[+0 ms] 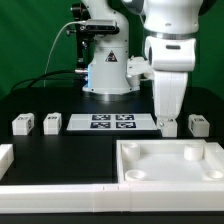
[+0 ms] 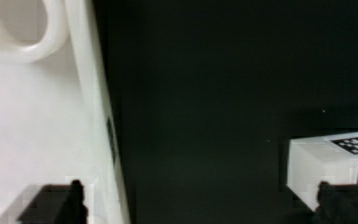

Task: Assemble one leg

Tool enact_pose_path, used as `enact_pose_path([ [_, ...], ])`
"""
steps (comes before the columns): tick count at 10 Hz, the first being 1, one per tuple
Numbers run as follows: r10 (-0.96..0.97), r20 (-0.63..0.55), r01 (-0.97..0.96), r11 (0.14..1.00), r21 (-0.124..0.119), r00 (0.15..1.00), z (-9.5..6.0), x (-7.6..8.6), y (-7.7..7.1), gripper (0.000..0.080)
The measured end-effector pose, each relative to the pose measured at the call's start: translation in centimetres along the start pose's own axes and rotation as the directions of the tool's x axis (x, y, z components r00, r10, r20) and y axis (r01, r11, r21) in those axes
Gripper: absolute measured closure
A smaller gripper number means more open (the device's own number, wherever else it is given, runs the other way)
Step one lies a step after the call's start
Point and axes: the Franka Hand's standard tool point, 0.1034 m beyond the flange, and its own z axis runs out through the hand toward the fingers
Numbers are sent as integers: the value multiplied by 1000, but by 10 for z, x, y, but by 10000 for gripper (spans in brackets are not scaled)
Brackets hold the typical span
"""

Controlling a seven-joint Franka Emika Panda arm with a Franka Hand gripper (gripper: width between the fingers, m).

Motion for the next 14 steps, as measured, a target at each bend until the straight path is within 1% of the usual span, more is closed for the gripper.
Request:
enact_pose_path([
  [3, 48, -1, -48, 999, 6, 999, 3, -1, 0, 151],
  [5, 244, -1, -244, 970, 7, 970, 3, 0, -1, 151],
  [6, 383, -2, -383, 924, 10, 924, 4, -1, -1, 151],
  [7, 515, -1, -515, 857, 19, 857, 6, -4, -4, 151],
  [8, 631, 3, -631, 776, 20, 776, 7, -1, -7, 151],
  [9, 733, -3, -733, 680, 15, 680, 7, 4, -9, 151],
  [10, 824, -3, -824, 566, 14, 566, 9, 12, -15, 150],
  [11, 881, -1, -881, 472, 22, 472, 10, 18, -20, 151],
  [12, 946, 2, -946, 324, 33, 324, 12, 27, -25, 151],
  [13, 962, 4, -961, 273, 35, 273, 13, 38, -30, 151],
  [14, 956, 3, -955, 294, 32, 294, 13, 49, -34, 151],
])
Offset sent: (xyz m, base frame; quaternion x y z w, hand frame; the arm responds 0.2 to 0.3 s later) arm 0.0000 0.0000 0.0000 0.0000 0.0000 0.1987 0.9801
